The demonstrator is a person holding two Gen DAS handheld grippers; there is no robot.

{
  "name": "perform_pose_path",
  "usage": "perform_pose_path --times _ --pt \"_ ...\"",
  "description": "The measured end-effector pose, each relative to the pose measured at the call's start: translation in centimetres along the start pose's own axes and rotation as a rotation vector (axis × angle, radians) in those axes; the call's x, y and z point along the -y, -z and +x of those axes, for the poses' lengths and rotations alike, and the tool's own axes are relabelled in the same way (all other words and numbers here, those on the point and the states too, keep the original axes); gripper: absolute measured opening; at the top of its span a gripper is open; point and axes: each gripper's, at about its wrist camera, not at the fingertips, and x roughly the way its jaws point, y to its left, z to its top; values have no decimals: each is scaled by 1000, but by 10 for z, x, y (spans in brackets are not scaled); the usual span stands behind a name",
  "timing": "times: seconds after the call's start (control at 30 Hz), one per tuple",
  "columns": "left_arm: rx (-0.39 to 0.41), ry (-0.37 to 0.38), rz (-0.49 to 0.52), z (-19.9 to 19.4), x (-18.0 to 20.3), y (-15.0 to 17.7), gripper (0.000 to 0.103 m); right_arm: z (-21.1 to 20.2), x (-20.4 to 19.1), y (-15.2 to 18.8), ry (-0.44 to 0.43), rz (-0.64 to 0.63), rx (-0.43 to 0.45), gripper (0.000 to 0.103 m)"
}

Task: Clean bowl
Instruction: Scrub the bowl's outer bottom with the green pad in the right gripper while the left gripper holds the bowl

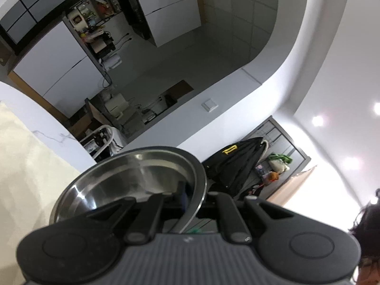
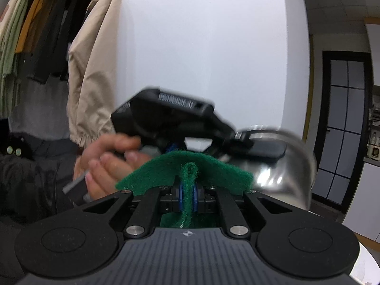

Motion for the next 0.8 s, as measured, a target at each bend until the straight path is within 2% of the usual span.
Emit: perform_pose_path --times 0.33,0.6,0.8 --pt "22 75 -22 -6 3 3 8 8 -1 10 40 -33 -77 9" --pt "28 128 -39 -10 6 5 8 16 10 21 162 -33 -147 9" --pt "-5 131 -51 -11 5 5 8 12 25 28 265 -38 -152 9"
